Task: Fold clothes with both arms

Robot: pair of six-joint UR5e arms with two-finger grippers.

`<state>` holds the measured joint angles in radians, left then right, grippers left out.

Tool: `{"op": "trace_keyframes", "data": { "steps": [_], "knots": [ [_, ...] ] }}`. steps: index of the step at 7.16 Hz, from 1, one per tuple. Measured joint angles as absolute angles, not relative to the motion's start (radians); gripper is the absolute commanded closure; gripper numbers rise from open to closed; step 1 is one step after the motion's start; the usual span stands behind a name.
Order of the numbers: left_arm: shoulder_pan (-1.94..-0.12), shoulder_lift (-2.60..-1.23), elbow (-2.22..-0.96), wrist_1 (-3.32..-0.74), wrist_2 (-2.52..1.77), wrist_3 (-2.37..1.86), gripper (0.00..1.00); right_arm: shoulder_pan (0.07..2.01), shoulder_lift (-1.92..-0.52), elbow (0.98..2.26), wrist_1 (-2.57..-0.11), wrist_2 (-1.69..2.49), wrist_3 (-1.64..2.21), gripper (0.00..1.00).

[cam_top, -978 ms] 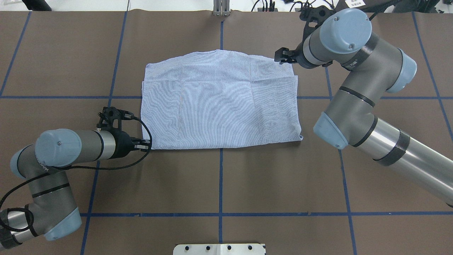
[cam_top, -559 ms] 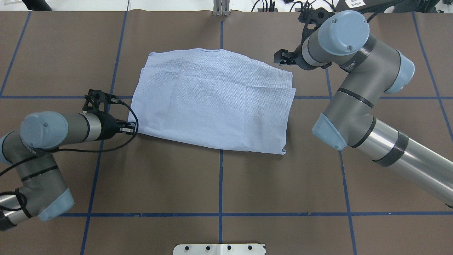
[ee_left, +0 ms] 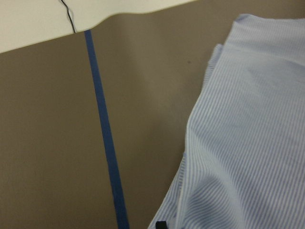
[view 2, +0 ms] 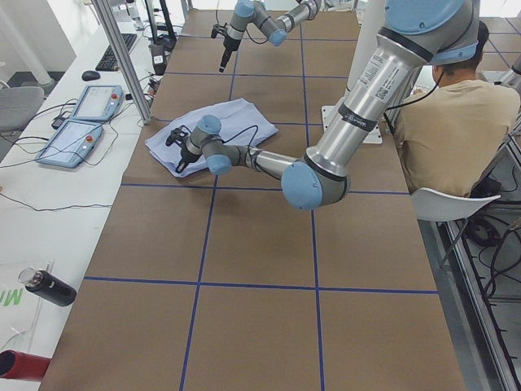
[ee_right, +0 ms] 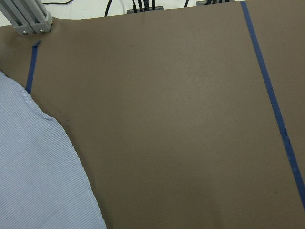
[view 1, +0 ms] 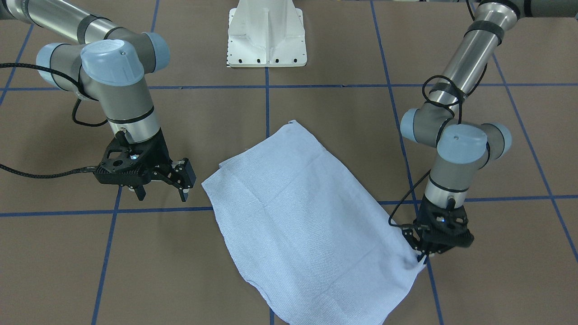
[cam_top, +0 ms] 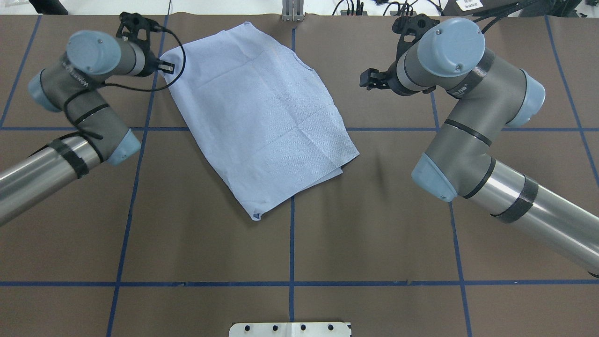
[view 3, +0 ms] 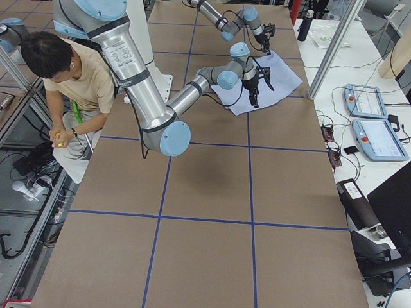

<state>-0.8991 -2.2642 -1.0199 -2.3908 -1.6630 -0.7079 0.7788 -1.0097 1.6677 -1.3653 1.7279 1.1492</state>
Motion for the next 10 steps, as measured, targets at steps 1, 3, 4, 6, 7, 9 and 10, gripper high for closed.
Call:
{"op": "trace_keyframes", "data": {
  "steps": [1,3,4,6,7,9,10],
  "knots": [
    [-0.912,-2.354,-0.928,-2.393,-1.653,-0.697,0.01,0.777,-1.01,1.671,-1.365,1.728,1.153,0.0],
    [-0.935,-2.419,-0.865,-2.437,-1.669,-0.66,0.0,0.771,-1.005,1.675,-1.366,1.727,1.167,0.0],
    [-0.968,-2.41,-0.889,-2.448,-1.748,-0.647,0.0,0.758,-0.993,1.678,-1.369,1.724,1.216,0.0],
    [-1.013,-2.264,-1.132,-2.417,-1.904,-0.649,0.0,0.68,-0.966,1.682,-1.379,1.669,1.438,0.04],
    [-1.014,-2.189,-1.28,-2.363,-1.924,-0.685,0.0,0.622,-0.957,1.679,-1.389,1.631,1.567,0.07],
    [-0.981,-2.087,-1.462,-2.298,-1.928,-0.773,0.0,0.513,-0.929,1.671,-1.434,1.555,1.838,0.23],
    [-0.962,-2.064,-1.49,-2.292,-1.924,-0.79,0.0,0.47,-0.914,1.66,-1.455,1.517,1.914,0.34]
  ]
}}
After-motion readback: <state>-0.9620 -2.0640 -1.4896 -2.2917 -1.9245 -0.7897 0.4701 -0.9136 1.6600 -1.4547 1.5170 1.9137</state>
